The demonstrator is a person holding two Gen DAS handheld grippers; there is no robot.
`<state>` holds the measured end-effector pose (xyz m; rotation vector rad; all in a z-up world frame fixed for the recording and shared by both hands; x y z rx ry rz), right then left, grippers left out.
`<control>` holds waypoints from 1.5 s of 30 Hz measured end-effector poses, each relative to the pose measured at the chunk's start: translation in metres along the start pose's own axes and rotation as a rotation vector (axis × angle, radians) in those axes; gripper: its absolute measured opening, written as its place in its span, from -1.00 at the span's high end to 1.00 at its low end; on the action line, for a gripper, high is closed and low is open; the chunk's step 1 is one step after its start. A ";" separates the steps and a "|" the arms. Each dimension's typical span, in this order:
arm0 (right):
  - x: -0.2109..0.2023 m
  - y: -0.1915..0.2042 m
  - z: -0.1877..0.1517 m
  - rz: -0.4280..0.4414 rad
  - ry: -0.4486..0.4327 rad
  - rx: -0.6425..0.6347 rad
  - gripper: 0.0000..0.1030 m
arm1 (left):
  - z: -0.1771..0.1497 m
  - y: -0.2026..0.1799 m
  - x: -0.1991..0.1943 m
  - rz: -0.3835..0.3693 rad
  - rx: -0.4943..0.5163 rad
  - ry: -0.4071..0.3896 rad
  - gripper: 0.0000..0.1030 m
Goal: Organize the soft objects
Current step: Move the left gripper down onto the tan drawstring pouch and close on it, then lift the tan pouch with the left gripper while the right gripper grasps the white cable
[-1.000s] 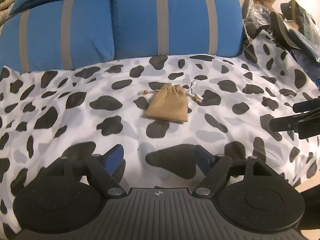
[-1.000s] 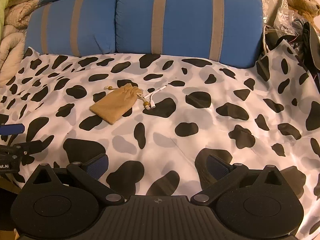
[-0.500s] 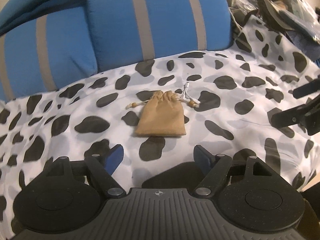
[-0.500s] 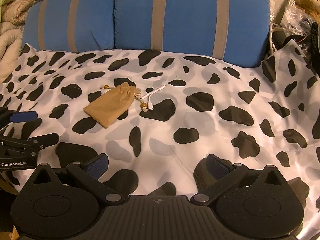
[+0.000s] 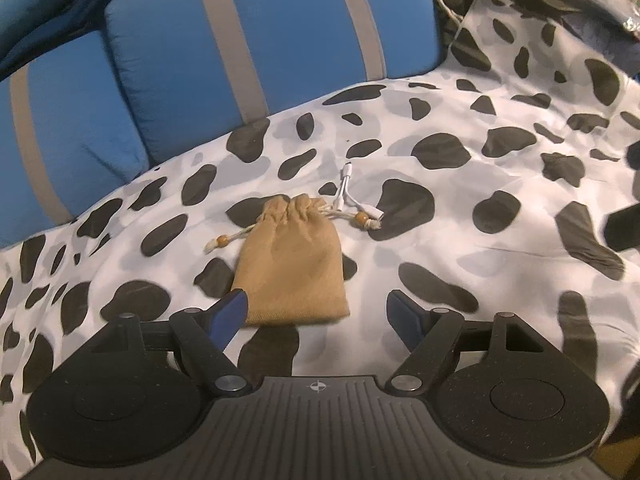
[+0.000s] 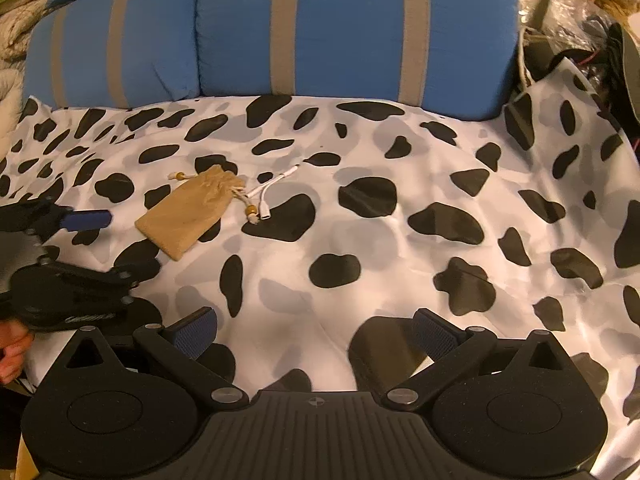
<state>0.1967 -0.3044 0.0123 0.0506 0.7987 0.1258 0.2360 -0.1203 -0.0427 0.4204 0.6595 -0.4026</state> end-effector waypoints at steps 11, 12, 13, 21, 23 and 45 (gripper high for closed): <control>-0.004 -0.017 0.001 0.009 0.003 0.042 -1.00 | -0.003 -0.004 0.057 0.062 0.069 0.062 0.00; -0.004 -0.017 0.001 0.010 0.005 0.044 -1.00 | -0.002 -0.002 0.059 0.059 0.062 0.066 0.17; -0.004 -0.017 0.001 0.013 0.008 0.047 -1.00 | -0.002 0.000 0.060 0.052 0.052 0.073 0.26; -0.001 -0.012 0.002 0.027 0.018 0.036 -1.00 | -0.002 0.011 0.058 0.000 -0.023 0.143 0.87; 0.000 -0.009 0.001 0.029 0.019 0.028 -1.00 | -0.004 0.019 0.056 -0.011 -0.062 0.160 0.90; 0.043 0.040 0.025 0.086 0.023 -0.001 -1.00 | -0.012 0.083 -0.017 -0.092 -0.253 0.067 0.92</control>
Point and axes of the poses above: each gripper's, at about its wrist camera, not at the fingertips, and x roughly the way its jaws point, y to its left, z to its top, the point moved 2 cm from there along x, roughly the way its jaws point, and after that the axes turned 5 degrees about -y, right-handed, at the moved point
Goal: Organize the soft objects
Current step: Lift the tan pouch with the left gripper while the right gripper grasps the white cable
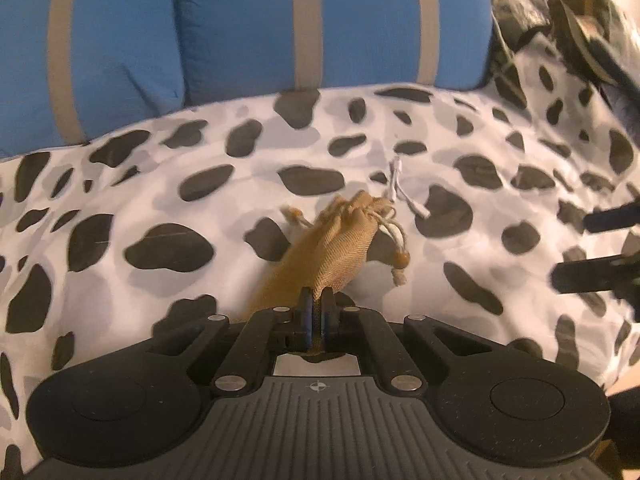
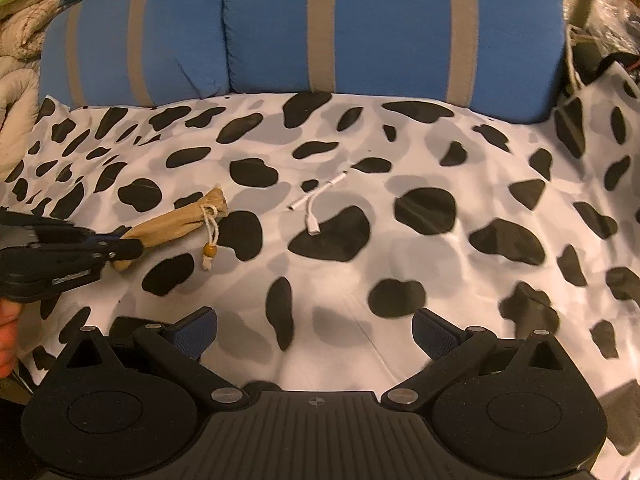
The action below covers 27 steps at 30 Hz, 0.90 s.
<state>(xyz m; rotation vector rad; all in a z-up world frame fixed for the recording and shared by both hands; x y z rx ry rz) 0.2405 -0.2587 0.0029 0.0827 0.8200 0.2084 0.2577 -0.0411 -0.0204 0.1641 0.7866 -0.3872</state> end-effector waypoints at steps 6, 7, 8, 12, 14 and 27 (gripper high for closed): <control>0.021 0.004 0.012 0.018 -0.016 0.018 -0.99 | 0.009 0.010 -0.024 -0.012 -0.040 -0.050 0.92; 0.025 0.005 0.014 0.020 -0.021 0.013 -0.98 | 0.010 0.011 -0.027 -0.016 -0.047 -0.055 0.92; 0.029 0.005 0.016 0.020 -0.024 0.008 -0.98 | 0.011 0.013 -0.029 -0.021 -0.052 -0.060 0.92; 0.051 0.002 0.023 0.018 -0.026 -0.009 -0.86 | 0.015 0.016 -0.037 -0.031 -0.066 -0.073 0.92; 0.061 -0.002 0.026 0.019 -0.024 -0.001 -0.80 | 0.017 0.018 -0.039 -0.033 -0.074 -0.074 0.92; 0.132 -0.003 0.058 0.010 -0.043 0.078 -0.56 | 0.021 0.025 -0.037 -0.038 -0.096 -0.064 0.92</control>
Point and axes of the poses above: each gripper's, at about its wrist camera, not at the fingertips, and x roughly the way its jaws point, y to its left, z to its top, the point moved 2 cm from there along x, roughly the way its jaws point, and after that the axes turned 5 degrees about -y, right-handed, at the moved point
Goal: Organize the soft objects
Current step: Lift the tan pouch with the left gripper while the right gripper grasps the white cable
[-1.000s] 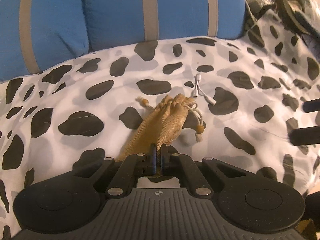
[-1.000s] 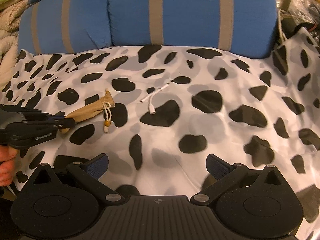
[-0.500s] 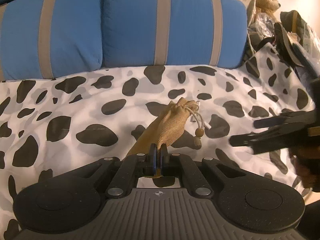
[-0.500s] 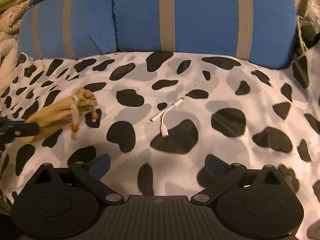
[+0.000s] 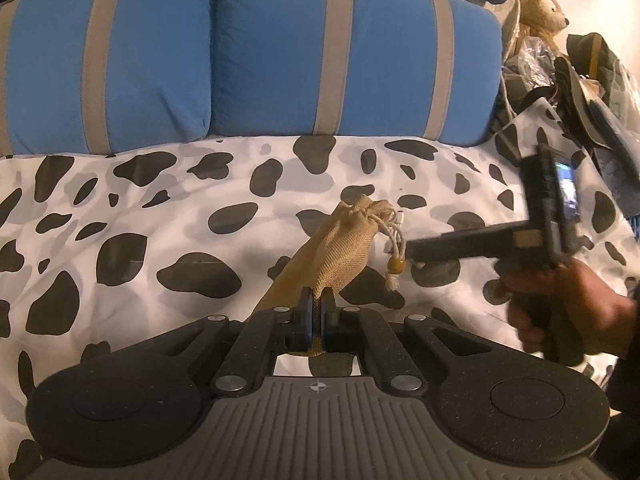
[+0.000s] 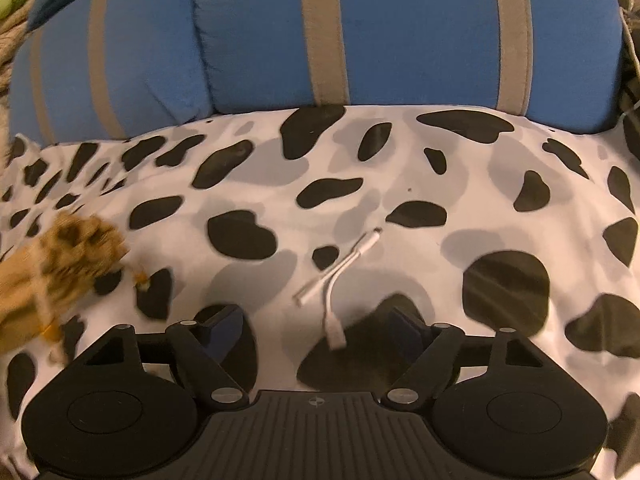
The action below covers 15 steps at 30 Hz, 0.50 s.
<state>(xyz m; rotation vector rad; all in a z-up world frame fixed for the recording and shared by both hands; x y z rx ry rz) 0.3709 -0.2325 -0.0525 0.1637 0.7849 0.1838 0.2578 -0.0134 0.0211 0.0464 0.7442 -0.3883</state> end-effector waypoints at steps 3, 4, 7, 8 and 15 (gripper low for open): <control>0.017 -0.003 0.004 -0.020 0.010 0.030 -0.53 | 0.001 0.001 0.001 0.000 -0.002 0.003 0.92; 0.022 -0.004 0.004 -0.028 0.011 0.033 -0.49 | 0.001 0.002 0.002 0.001 -0.001 0.003 0.92; 0.034 -0.005 0.004 -0.067 0.005 0.014 -0.39 | 0.003 0.003 0.004 0.008 0.000 0.004 0.92; 0.035 -0.003 0.004 -0.071 0.003 0.000 -0.36 | 0.003 0.004 0.004 0.007 0.000 0.005 0.92; 0.034 0.005 -0.001 -0.104 0.016 -0.116 0.22 | 0.003 0.001 0.006 0.007 0.008 0.013 0.92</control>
Point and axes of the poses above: each gripper's, at about its wrist camera, not at the fingertips, and x roughly the way its jaws point, y to its left, z to its top, the point moved 2 cm from there along x, roughly the way its jaws point, and after that the axes turned 5 degrees about -y, right-handed, at the moved point
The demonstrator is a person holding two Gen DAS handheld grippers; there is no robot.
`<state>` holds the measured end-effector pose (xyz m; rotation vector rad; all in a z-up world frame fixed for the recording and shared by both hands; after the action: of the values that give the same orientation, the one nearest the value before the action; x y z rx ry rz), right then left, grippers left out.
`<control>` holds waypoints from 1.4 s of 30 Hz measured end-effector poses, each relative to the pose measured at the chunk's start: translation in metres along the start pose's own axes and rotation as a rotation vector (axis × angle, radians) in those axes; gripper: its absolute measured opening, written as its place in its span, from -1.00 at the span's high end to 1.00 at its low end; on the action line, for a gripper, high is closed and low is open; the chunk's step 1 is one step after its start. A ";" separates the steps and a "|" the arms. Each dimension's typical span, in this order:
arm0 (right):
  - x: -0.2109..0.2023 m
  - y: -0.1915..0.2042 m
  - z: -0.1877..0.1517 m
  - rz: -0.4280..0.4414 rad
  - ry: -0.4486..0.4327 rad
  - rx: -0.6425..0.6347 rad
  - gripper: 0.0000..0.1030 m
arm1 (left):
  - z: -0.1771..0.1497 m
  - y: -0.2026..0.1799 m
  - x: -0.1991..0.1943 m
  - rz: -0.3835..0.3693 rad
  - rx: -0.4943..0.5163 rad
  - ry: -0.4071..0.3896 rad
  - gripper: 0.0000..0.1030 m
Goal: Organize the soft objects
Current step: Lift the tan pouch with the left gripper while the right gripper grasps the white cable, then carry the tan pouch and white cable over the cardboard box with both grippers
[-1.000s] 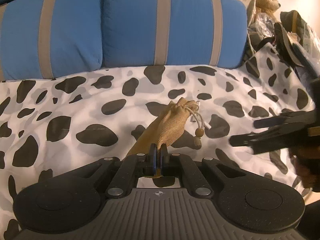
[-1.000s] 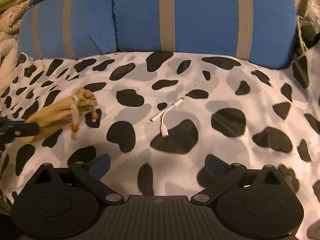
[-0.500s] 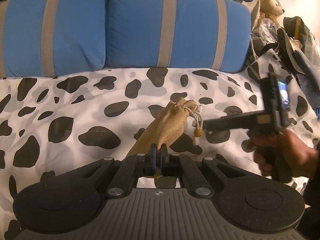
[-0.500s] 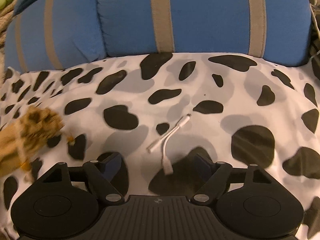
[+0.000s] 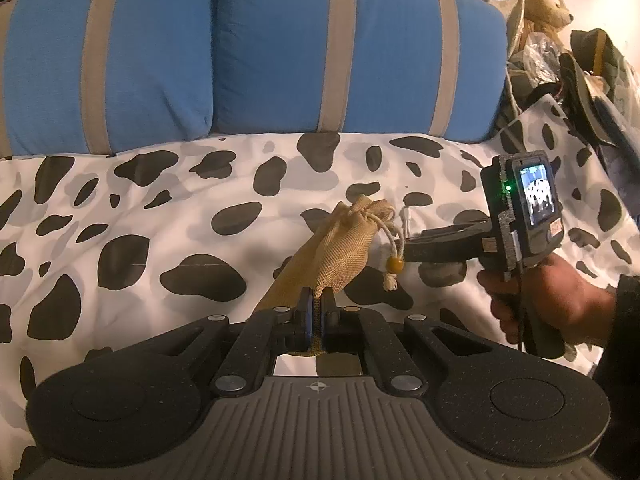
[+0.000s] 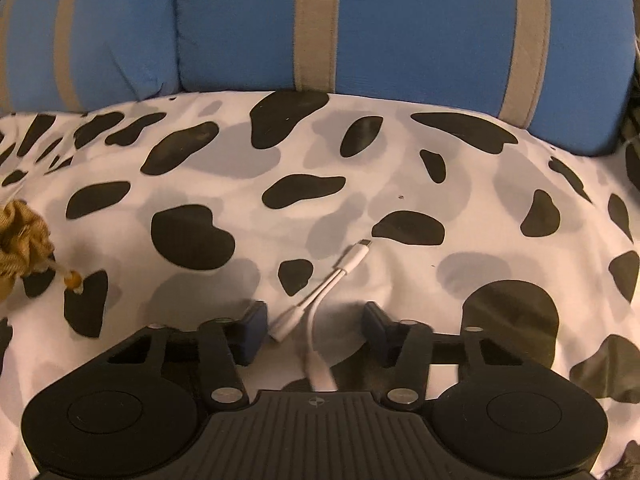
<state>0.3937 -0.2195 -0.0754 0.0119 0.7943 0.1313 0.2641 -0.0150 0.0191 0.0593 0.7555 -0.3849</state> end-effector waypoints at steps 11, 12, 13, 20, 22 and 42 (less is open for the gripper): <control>-0.016 -0.010 -0.007 0.027 0.023 -0.013 0.80 | -0.003 -0.005 0.005 0.005 0.021 0.014 0.92; -0.019 -0.009 -0.008 0.030 0.019 -0.017 0.80 | -0.004 -0.005 0.005 0.004 0.022 0.014 0.92; -0.021 -0.009 -0.008 0.032 0.018 -0.021 0.81 | -0.004 -0.006 0.005 0.003 0.024 0.014 0.92; -0.047 -0.014 -0.008 0.047 0.003 -0.023 0.82 | -0.009 -0.009 0.004 0.005 0.026 0.019 0.92; -0.056 -0.016 -0.008 0.056 0.002 -0.021 0.82 | -0.010 -0.010 0.002 0.008 0.022 0.018 0.92; -0.164 -0.029 -0.041 0.112 -0.049 -0.020 0.84 | -0.037 -0.043 -0.034 -0.017 0.040 -0.001 0.92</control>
<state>0.2537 -0.2695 0.0106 0.0401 0.7430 0.2439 0.2018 -0.0371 0.0188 0.0900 0.7483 -0.4160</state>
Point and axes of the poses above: each gripper's, at about its wrist camera, not at the fingertips, and x roughly the way its jaws point, y to its left, z to its top, the point moved 2 cm from there along x, roughly the way its jaws point, and after that the axes turned 5 degrees about -y, right-handed, at the moved point
